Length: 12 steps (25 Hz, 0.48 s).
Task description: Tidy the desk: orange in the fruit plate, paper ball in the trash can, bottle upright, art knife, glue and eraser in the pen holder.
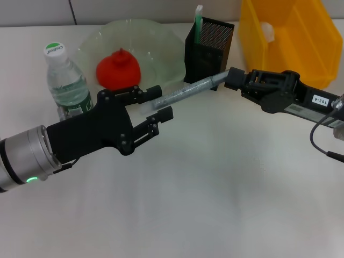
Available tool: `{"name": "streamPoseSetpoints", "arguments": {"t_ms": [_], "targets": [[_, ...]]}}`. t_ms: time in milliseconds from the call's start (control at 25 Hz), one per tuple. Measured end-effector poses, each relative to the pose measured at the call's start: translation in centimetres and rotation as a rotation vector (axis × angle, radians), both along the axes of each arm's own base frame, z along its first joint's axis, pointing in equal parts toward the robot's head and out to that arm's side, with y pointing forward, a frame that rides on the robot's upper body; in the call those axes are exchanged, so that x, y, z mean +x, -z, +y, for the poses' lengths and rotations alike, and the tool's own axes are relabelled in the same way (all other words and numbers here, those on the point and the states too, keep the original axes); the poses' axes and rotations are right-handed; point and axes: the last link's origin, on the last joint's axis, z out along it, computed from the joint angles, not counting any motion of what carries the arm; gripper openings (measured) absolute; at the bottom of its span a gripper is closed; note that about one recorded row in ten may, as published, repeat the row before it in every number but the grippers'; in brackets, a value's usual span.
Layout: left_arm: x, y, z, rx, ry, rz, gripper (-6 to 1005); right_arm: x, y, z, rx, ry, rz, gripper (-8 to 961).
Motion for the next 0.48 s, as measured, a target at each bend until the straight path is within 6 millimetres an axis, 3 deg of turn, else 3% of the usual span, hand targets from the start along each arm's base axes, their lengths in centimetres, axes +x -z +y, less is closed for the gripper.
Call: {"name": "streamPoseSetpoints", "arguments": {"t_ms": [240,480], "targets": [[0.11,0.10,0.00,-0.006,0.006,0.003,418,-0.02,-0.02,0.05,-0.001,0.001,0.000,134],[0.13,0.13,-0.01,-0.007,0.008,0.003,298,0.01,-0.01,0.09,-0.002,0.005,-0.001,135]]}}
